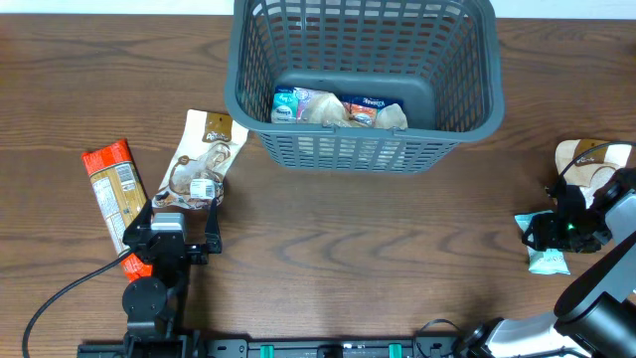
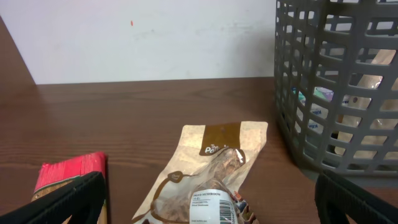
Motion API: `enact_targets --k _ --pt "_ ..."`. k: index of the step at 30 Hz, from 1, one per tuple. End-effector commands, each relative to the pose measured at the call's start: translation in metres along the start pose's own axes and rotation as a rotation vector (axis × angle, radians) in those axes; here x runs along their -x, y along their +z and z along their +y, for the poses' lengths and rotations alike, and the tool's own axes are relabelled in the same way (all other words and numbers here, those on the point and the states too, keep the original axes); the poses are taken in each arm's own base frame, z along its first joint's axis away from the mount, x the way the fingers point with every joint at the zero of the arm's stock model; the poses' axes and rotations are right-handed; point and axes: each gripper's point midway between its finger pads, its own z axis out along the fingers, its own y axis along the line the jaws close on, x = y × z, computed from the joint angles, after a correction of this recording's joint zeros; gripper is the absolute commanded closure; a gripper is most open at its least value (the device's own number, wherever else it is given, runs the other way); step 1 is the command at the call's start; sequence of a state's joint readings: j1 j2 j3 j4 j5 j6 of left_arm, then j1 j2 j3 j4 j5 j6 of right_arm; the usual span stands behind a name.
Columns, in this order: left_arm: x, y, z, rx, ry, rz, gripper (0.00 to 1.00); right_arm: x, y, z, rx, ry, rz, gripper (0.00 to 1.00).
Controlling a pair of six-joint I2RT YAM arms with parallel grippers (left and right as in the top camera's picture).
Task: Pack container
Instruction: 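Lower the right gripper onto the teal wipes packet and grasp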
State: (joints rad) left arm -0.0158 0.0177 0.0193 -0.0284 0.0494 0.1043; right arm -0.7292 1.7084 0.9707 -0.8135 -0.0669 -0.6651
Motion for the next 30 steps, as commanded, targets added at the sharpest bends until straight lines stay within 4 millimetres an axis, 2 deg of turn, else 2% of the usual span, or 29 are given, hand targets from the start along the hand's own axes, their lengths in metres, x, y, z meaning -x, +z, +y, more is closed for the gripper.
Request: enact_targets --k 1,5,11,16,22,30 --pt "-0.017 0.001 0.0 0.005 -0.004 0.052 0.01 -0.009 0.003 -0.008 -0.029 0.011 0.04 0.35" --pt "-0.017 0.001 0.0 0.005 -0.004 0.053 0.01 -0.013 0.003 -0.016 -0.077 0.036 0.062 0.31" --pt "-0.017 0.001 0.0 0.005 -0.004 0.052 0.01 -0.013 0.002 -0.021 -0.1 0.053 0.066 0.34" --pt "-0.017 0.001 0.0 0.005 -0.004 0.052 0.01 -0.011 0.003 -0.023 -0.113 0.07 0.06 0.32" --pt "-0.017 0.001 0.0 0.005 -0.004 0.053 0.01 -0.011 0.006 -0.021 -0.102 0.07 0.049 0.33" --pt "-0.017 0.001 0.0 0.005 -0.004 0.052 0.02 -0.019 0.021 -0.013 -0.09 0.081 0.046 0.32"
